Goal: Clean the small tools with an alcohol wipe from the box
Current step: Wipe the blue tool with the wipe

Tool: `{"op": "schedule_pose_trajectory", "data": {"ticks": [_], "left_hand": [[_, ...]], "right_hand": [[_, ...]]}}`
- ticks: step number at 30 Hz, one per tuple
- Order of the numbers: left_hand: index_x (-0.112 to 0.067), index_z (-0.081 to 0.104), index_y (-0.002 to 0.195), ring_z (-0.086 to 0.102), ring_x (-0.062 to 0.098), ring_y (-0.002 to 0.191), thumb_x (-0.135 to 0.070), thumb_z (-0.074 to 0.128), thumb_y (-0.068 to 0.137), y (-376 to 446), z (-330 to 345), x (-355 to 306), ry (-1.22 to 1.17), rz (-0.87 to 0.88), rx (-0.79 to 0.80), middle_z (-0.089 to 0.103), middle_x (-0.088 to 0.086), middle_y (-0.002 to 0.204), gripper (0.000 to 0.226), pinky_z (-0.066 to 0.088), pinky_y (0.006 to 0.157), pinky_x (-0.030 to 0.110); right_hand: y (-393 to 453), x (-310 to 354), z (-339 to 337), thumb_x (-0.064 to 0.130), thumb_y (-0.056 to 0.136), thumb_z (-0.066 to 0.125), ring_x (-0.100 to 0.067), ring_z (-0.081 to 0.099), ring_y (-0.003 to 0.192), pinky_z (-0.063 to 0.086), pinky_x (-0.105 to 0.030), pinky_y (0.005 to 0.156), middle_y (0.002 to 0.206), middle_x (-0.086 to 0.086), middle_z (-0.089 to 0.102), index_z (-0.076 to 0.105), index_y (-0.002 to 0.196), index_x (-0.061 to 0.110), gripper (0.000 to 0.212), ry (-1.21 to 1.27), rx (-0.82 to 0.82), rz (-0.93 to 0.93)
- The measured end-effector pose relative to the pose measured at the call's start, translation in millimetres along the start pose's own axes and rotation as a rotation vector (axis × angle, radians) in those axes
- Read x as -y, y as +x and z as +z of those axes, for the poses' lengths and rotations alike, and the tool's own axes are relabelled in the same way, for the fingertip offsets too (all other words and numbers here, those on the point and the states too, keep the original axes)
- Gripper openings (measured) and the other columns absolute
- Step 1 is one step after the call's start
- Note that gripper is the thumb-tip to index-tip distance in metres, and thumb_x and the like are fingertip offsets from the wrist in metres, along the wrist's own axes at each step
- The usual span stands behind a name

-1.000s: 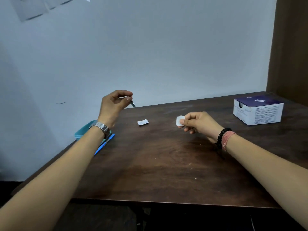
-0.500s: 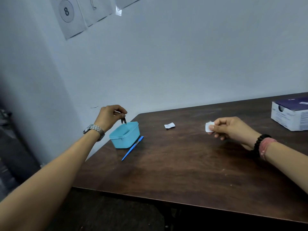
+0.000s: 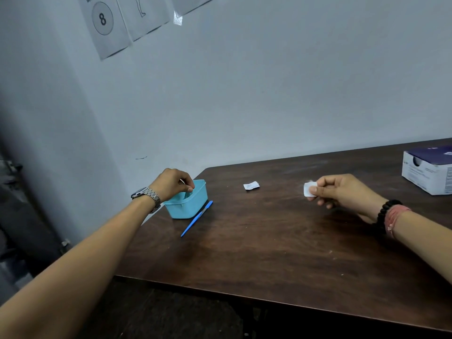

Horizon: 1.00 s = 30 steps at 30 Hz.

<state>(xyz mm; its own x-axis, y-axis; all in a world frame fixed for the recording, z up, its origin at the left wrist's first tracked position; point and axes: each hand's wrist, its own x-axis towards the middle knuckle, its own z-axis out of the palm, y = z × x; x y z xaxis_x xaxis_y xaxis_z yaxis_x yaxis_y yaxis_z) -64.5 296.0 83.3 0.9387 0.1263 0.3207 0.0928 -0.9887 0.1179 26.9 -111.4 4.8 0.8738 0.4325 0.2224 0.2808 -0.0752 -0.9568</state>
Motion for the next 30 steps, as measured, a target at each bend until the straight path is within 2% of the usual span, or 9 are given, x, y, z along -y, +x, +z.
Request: {"op": "schedule_pose_trajectory", "data": {"ticks": [4,7,12,18,21,25,30], "left_hand": [[-0.024,0.071,0.078,0.062,0.003,0.076,-0.013,0.073,0.082,1.1,1.8,1.6,0.028,0.013,0.044,0.066,-0.015,0.077,0.012,0.044,0.074,0.018],[-0.023,0.074,0.086,0.061,0.005,0.079,-0.022,0.069,0.087,1.0,3.7,4.5,0.073,0.009,0.075,0.067,-0.011,0.083,0.006,0.048,0.079,0.024],[-0.023,0.073,0.088,0.061,0.010,0.075,-0.032,0.063,0.091,-2.9,-0.5,1.7,0.068,0.006,-0.037,0.062,-0.010,0.070,0.014,0.040,0.067,0.024],[-0.023,0.071,0.088,0.060,0.011,0.075,-0.029,0.061,0.091,-20.4,-9.6,-16.5,0.083,0.052,-0.180,0.067,-0.010,0.081,0.013,0.042,0.069,0.026],[-0.025,0.069,0.085,0.061,0.010,0.071,-0.032,0.062,0.090,-38.5,-7.5,-24.9,0.070,0.059,-0.205,0.065,-0.014,0.076,0.011,0.044,0.067,0.026],[-0.027,0.069,0.085,0.060,0.010,0.071,-0.036,0.062,0.089,-60.7,3.5,-27.5,0.125,0.060,-0.175,0.062,-0.016,0.074,0.012,0.041,0.065,0.026],[-0.030,0.066,0.085,0.062,0.014,0.077,-0.040,0.060,0.088,-76.5,18.9,-19.9,0.188,0.010,-0.095,0.066,-0.015,0.078,0.012,0.049,0.070,0.030]], "right_hand": [[-0.2,0.1,0.7,0.009,0.090,0.065,-0.010,0.059,0.060,0.046,-0.017,0.051,0.079,-0.009,0.074,0.067,0.085,-0.001,0.012,-0.007,0.009,0.008],[-0.2,-0.3,0.8,0.010,0.089,0.066,-0.010,0.059,0.060,0.046,-0.019,0.052,0.078,-0.008,0.074,0.067,0.083,0.001,0.012,-0.012,0.014,0.006],[-0.3,-1.2,0.4,0.010,0.089,0.066,-0.010,0.059,0.059,0.046,-0.018,0.051,0.079,-0.009,0.074,0.067,0.085,-0.003,0.013,-0.014,0.017,0.004],[-0.7,-0.3,0.4,0.011,0.089,0.066,-0.010,0.060,0.062,0.047,-0.018,0.052,0.082,-0.010,0.074,0.068,0.089,-0.005,0.017,-0.023,0.013,0.000],[-1.3,0.7,0.6,0.011,0.089,0.066,-0.012,0.060,0.063,0.047,-0.021,0.055,0.083,-0.011,0.074,0.068,0.089,-0.004,0.016,-0.023,0.007,0.001],[-1.7,1.1,1.6,0.011,0.089,0.066,-0.012,0.059,0.063,0.047,-0.022,0.056,0.086,-0.012,0.074,0.069,0.084,0.002,0.011,-0.033,0.015,0.002],[-1.2,0.0,2.4,0.011,0.090,0.065,-0.012,0.059,0.062,0.048,-0.017,0.051,0.085,-0.012,0.073,0.068,0.088,-0.003,0.013,-0.053,0.008,0.008]]}}
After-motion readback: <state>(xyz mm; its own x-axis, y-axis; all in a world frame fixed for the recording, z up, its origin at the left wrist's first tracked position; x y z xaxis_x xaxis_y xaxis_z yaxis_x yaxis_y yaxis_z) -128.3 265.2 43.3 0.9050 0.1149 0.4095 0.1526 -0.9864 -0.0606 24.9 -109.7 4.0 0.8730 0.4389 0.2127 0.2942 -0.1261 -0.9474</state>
